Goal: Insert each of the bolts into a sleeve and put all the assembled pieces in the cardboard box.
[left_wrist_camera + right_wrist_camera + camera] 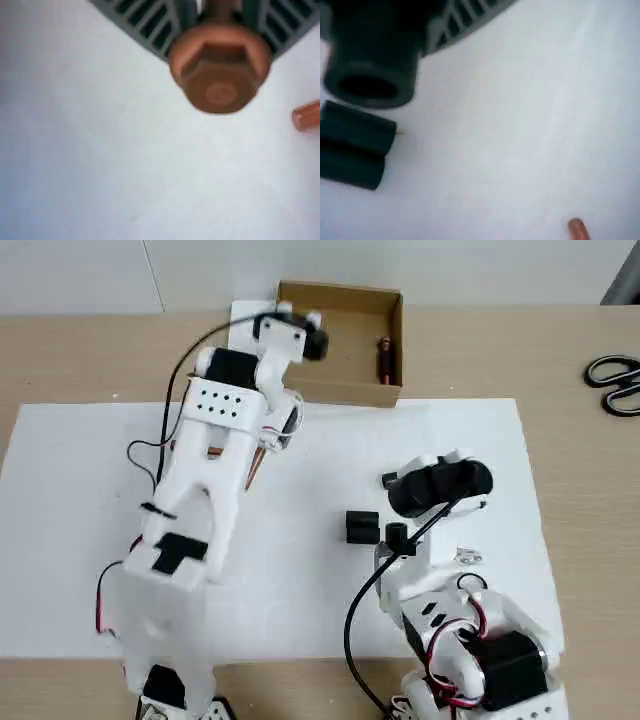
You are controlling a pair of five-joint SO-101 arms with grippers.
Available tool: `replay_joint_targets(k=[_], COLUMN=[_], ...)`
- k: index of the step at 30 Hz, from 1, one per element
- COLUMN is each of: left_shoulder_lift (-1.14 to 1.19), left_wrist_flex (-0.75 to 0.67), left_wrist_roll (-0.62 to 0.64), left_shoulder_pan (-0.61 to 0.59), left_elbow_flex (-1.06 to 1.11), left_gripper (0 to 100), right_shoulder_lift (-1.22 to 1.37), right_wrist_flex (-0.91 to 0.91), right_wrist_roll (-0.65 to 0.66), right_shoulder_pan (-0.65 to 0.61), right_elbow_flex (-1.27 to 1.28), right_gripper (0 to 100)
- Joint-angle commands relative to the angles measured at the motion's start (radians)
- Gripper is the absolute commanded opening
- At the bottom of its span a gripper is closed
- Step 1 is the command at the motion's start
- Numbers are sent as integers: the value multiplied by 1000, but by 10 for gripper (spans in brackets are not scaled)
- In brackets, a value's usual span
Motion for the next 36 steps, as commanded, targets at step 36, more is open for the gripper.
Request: replay_joint_targets(k=[36], left_shoulder_lift=[-1349], left_wrist_flex=[-138], left_wrist_roll=[614], left_shoulder_pan=[138], left_elbow_flex=[650], left_gripper=[5], right_shoulder_lift=[-363], right_wrist_flex=[140], right_wrist_roll=[-3], right_shoulder_pan=[-124], right_elbow_flex=[-55], right_gripper=[2])
